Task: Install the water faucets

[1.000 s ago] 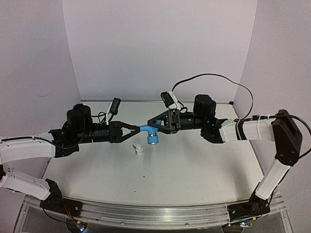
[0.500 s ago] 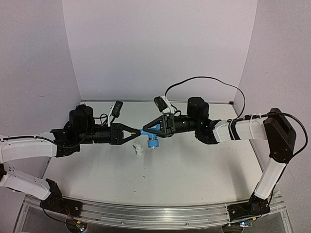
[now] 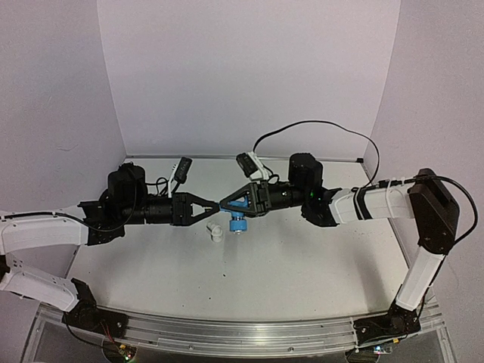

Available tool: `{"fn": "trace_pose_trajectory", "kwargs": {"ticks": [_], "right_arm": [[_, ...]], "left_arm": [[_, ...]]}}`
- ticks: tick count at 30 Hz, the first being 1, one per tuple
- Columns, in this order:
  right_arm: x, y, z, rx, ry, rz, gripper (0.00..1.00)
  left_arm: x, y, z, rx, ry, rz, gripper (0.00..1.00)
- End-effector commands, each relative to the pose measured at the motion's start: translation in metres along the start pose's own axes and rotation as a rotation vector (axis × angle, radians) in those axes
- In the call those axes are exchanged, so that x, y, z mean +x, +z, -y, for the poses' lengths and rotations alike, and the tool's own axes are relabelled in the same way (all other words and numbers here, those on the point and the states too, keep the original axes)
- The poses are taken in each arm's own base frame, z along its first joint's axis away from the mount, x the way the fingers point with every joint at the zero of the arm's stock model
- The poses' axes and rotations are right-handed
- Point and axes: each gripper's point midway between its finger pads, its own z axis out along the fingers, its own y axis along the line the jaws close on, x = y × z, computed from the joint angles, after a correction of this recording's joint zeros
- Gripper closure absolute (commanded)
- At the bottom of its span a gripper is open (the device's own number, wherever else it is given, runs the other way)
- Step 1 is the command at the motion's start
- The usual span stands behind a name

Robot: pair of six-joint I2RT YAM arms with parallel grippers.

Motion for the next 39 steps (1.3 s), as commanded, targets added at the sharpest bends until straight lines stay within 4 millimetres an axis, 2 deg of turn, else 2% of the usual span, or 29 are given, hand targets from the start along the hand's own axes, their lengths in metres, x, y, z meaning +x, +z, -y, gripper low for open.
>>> {"fn": "trace_pose_trajectory", "kwargs": {"ticks": [1,3,7,12,14,17,18,20,21,23,25,27,30,32,39], "right_arm": [[0.001,0.006,-0.012,-0.051,-0.036,-0.017,0.70],[0.002,0.006,-0.011,-0.052,-0.033,-0.021,0.75],[0.003,0.006,-0.010,-0.053,-0.033,-0.019,1.00],[-0.005,0.003,-0.013,-0.026,-0.074,0.030,1.00],[-0.008,-0.002,-0.006,0.025,-0.085,0.058,1.00],[-0.013,-0.018,0.029,0.222,-0.064,0.115,1.00],[-0.014,-0.026,0.042,0.311,-0.069,0.123,1.00],[-0.002,-0.056,0.089,0.631,-0.062,0.090,1.00],[-0.007,-0.078,0.110,0.815,-0.093,0.110,1.00],[0.007,-0.132,0.146,1.169,-0.104,0.054,1.00],[0.009,-0.179,0.160,1.440,-0.163,0.037,1.00],[0.016,-0.200,0.165,1.552,-0.213,-0.019,1.00],[0.025,-0.208,0.166,1.588,-0.240,-0.109,1.00],[0.031,-0.206,0.165,1.566,-0.240,-0.135,1.00],[0.035,-0.167,0.155,1.334,-0.230,-0.159,1.00]], "left_arm": [[-0.033,-0.009,0.027,0.048,0.068,0.112,1.00],[-0.035,-0.010,0.028,0.048,0.067,0.117,1.00],[-0.037,-0.011,0.030,0.051,0.067,0.123,1.00],[-0.037,-0.009,0.029,0.047,0.070,0.114,0.98],[-0.036,-0.010,0.024,0.017,0.071,0.114,0.81],[-0.034,-0.014,0.002,-0.097,0.046,0.129,0.37],[-0.035,-0.016,-0.008,-0.152,0.034,0.136,0.30],[-0.034,-0.020,-0.034,-0.296,0.001,0.139,0.21],[-0.032,-0.026,-0.053,-0.407,-0.027,0.139,0.19],[-0.024,-0.037,-0.092,-0.631,-0.080,0.117,0.17],[-0.015,-0.044,-0.116,-0.786,-0.105,0.062,0.16],[-0.004,-0.039,-0.129,-0.845,-0.116,-0.013,0.16],[0.009,-0.027,-0.139,-0.852,-0.150,-0.076,0.17],[0.015,-0.020,-0.143,-0.846,-0.175,-0.101,0.16],[0.021,0.000,-0.154,-0.856,-0.231,-0.130,0.16]]}}
